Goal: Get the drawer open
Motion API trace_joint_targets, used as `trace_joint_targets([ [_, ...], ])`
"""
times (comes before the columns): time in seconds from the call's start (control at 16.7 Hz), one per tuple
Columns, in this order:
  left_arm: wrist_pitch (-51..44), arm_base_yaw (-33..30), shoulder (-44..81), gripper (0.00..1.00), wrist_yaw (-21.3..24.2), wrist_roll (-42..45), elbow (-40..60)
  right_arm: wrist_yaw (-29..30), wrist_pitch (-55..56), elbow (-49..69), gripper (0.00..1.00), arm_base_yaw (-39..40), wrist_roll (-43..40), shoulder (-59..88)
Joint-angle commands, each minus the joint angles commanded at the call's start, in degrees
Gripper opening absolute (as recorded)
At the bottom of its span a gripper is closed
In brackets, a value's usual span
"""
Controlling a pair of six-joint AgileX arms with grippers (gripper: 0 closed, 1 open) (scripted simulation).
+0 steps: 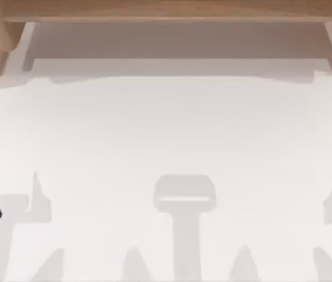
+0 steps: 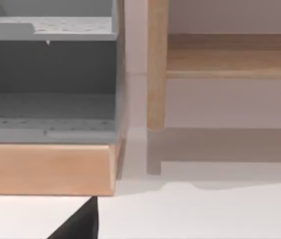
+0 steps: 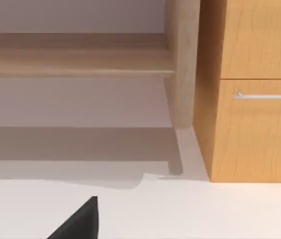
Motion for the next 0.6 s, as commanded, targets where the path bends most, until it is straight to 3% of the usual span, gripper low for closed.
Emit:
trace_joint_targets([
  [0.3,0.0,0.0,0.0,1.0,0.0,0.0,0.0,-2.6,2.8,2.7,1.0,-2.5,0.0,3.8],
  [0.6,0.0,0.0,0.0,1.0,0.0,0.0,0.0,-12.1,12.7,12.2,1.0,-12.2,0.1,21.9],
])
